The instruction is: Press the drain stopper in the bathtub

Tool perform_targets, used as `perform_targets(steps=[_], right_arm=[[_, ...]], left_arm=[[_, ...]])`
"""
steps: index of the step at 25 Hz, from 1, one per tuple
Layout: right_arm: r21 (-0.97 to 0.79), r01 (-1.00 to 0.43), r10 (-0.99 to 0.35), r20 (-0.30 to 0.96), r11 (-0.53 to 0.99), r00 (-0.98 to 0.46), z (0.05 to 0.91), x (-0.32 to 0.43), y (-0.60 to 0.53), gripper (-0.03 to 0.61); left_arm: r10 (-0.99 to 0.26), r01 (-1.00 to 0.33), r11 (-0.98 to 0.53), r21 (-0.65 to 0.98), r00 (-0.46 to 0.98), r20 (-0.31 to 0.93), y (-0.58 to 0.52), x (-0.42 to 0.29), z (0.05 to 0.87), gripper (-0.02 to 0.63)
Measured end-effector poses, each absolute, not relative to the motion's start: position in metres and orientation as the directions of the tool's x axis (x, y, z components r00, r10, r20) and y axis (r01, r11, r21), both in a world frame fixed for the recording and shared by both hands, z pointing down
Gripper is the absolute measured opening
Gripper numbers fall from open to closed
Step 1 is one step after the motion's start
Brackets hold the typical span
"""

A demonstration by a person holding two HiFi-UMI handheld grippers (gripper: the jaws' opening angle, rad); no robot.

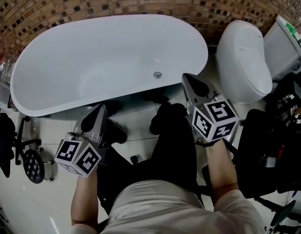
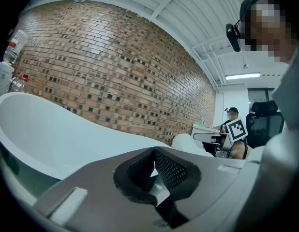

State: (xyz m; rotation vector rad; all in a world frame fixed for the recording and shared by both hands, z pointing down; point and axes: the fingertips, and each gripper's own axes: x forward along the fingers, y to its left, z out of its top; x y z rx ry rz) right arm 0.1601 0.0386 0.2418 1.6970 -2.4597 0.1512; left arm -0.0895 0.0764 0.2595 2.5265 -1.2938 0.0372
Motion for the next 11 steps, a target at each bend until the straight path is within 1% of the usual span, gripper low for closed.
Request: perform_targets(steps=[11], right_arm=[[0.005, -0.935, -0.919, 0.188, 0.355, -0.348, 0.2415, 0.1617, 0.0372, 0.005]], left_arm=[[-0.795, -0.798, -0.541, 0.267, 0.589, 0.149, 0.0754, -0.0893, 0.2585, 0.006]])
